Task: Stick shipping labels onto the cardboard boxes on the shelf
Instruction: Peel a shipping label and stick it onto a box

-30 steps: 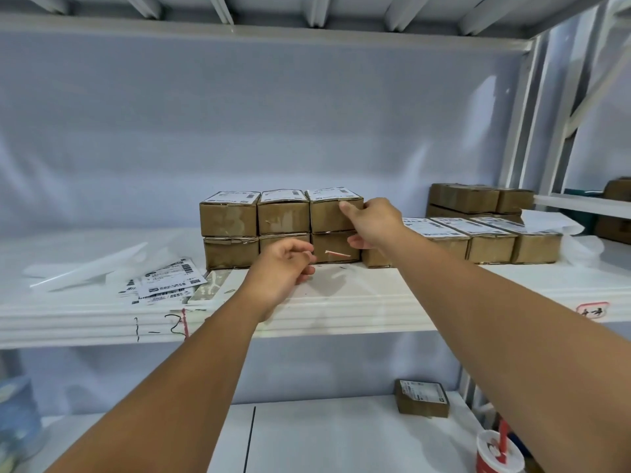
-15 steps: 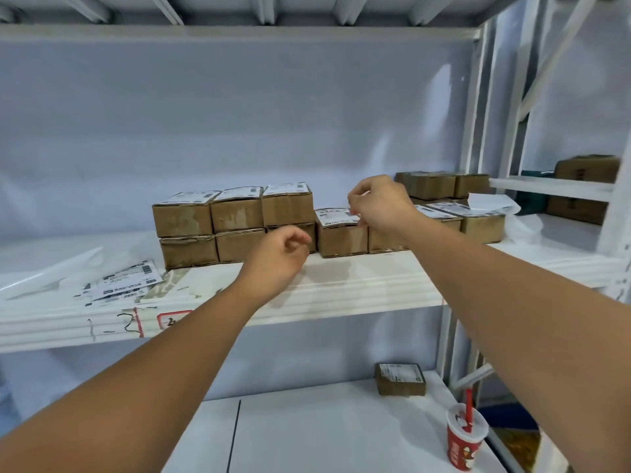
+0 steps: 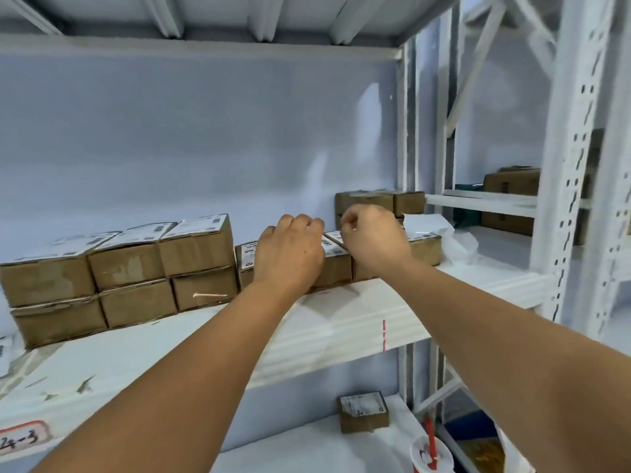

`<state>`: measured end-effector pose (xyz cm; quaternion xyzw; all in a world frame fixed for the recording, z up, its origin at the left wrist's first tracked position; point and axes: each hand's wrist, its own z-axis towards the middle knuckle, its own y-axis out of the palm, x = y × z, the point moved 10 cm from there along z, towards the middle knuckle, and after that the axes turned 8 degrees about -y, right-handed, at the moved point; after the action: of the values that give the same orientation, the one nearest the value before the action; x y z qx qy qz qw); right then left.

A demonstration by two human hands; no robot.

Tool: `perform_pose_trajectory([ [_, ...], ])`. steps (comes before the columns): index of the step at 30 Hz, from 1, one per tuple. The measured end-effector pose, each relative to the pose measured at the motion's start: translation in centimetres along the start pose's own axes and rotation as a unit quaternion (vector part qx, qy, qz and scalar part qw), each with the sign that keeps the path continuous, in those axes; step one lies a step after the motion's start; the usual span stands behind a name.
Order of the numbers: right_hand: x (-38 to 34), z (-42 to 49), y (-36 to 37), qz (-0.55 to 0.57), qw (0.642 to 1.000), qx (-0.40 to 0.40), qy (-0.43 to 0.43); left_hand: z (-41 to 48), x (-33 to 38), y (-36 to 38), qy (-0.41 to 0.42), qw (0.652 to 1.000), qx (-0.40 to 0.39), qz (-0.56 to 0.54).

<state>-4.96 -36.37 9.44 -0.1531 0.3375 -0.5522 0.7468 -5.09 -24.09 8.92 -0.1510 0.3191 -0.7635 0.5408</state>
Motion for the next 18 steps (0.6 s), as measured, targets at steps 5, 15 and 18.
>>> perform_pose_trajectory([
  [5, 3.6, 3.1, 1.3, -0.005, 0.999, -0.011, 0.036, -0.5, 1.4, 1.3, 0.050, 0.991, 0.114, 0.040],
  [15, 10.0, 11.1, 4.0, -0.053, 0.988, -0.078, 0.124, -0.2, 2.0, 2.9, 0.069, 0.994, 0.086, 0.024],
  [18, 10.5, 12.3, 5.7, -0.094, 0.982, -0.117, 0.119, 0.0, 1.7, 3.3, 0.056, 0.996, 0.071, 0.021],
])
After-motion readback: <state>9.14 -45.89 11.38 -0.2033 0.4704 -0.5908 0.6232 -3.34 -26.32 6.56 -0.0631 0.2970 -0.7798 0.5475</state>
